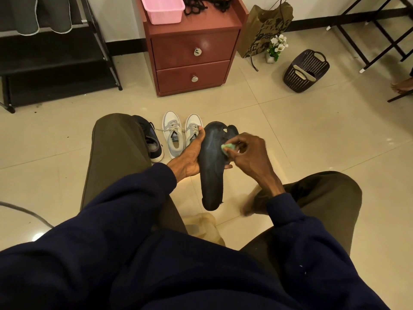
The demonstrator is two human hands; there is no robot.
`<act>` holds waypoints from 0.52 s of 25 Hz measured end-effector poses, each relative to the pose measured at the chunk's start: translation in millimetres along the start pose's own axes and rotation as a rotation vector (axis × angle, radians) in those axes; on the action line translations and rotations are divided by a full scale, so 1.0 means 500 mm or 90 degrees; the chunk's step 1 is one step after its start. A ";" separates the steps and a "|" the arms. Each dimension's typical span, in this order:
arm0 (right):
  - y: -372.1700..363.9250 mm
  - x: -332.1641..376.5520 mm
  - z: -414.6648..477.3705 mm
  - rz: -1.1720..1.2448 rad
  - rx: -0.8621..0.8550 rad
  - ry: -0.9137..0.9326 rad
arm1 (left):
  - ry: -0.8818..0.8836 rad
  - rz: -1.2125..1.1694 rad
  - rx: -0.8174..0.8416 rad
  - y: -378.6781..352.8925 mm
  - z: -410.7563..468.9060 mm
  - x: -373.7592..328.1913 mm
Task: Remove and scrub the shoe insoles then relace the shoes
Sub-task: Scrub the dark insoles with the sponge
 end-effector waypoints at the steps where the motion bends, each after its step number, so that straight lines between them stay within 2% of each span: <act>1: -0.011 0.012 -0.003 0.000 0.049 0.029 | -0.022 0.014 -0.017 0.005 0.005 -0.002; 3: -0.036 0.022 -0.007 -0.055 0.098 0.076 | -0.052 0.027 -0.029 0.006 0.009 -0.004; 6: -0.035 0.002 0.005 -0.134 0.008 0.042 | -0.029 0.033 -0.002 0.002 0.007 0.002; 8: -0.024 -0.005 0.008 -0.121 -0.030 0.033 | -0.008 0.035 0.012 0.000 0.004 0.004; 11: -0.041 0.029 -0.007 -0.111 0.052 0.135 | -0.002 0.072 -0.005 0.001 0.001 0.001; 13: -0.054 0.037 -0.006 -0.149 0.049 0.165 | 0.015 0.103 -0.014 -0.001 -0.003 0.004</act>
Point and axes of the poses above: each hand's wrist, its own z-axis towards the middle knuckle, its own y-axis out of the back of the hand, x = y × z, the point moved 2 cm from there along z, towards the middle knuckle, and after that the axes turned 14 degrees about -z, right-handed, at the moved point
